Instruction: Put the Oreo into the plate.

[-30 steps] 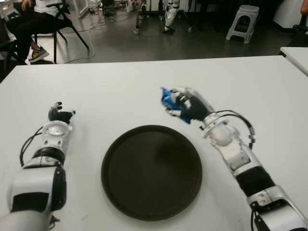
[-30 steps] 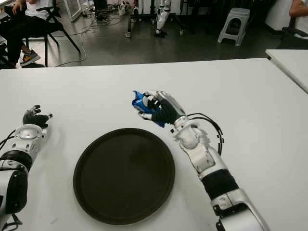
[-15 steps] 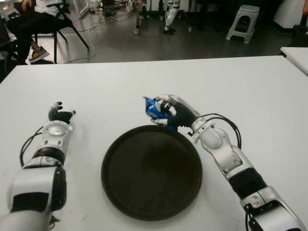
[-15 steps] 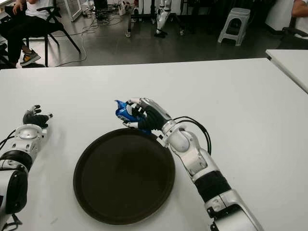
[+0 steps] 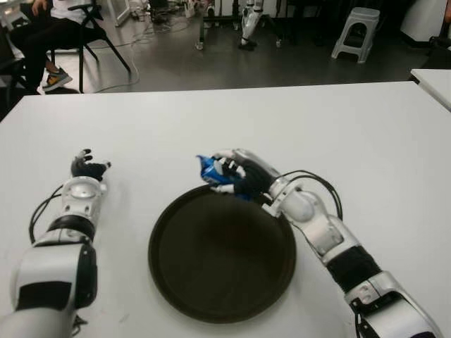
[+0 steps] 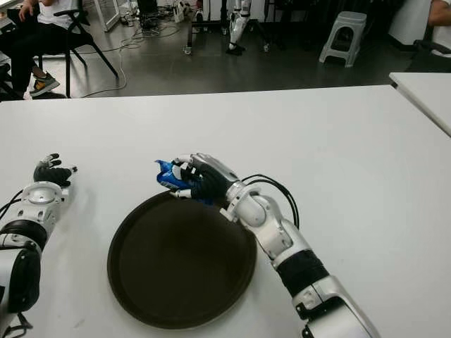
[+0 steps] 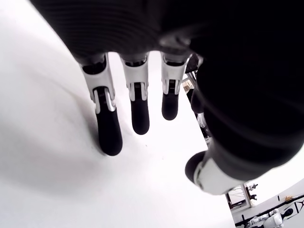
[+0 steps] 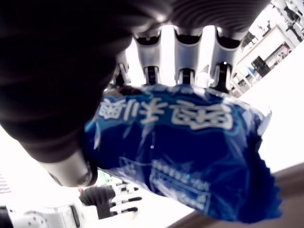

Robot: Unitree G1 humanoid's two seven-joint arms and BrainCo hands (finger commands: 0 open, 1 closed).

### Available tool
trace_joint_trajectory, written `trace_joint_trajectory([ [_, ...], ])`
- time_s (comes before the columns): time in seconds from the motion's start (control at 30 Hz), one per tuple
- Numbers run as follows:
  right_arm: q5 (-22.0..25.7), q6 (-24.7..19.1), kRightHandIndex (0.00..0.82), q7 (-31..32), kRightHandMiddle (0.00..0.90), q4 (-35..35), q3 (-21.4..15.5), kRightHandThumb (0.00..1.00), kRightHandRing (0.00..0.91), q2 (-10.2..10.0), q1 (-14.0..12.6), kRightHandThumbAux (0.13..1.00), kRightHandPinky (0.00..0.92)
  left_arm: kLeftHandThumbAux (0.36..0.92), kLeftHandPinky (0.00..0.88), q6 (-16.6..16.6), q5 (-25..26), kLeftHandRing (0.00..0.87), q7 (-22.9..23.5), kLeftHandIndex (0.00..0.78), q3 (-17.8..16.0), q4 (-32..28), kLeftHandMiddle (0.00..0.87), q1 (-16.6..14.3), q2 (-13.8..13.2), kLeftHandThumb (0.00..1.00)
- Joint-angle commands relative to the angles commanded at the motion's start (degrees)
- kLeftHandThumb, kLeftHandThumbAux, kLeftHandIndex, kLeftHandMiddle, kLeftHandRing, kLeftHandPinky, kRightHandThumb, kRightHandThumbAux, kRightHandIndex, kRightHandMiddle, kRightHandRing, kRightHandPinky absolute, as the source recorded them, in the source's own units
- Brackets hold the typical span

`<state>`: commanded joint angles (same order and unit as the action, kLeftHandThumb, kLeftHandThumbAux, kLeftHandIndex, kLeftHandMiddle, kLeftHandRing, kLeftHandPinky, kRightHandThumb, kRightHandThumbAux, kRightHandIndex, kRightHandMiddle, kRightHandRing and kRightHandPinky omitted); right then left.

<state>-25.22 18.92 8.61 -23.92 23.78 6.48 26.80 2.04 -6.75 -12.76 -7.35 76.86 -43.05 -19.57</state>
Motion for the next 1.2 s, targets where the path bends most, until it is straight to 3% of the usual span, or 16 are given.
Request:
trace_joint_trajectory([
  [0.6,-4.1,-1.3,0.440,0.7,0.864,-1.8,2.4,0.734,0.845,0.2,1.4,0.708,0.826,0.790,0.171,0.6,0.7,0.155,0.1,0.089,-0.7,-0.2,0.138,0.1,0.3,0.288],
  [1.2,-5.1,-0.8,0.440,-0.1,0.870,-2.4,3.2,0.730,0.854,0.4,0.7,0.708,0.834,0.764,0.151,0.5,0.6,0.163,0.1,0.086,-0.6,-0.2,0.148,0.1,0.3,0.288],
])
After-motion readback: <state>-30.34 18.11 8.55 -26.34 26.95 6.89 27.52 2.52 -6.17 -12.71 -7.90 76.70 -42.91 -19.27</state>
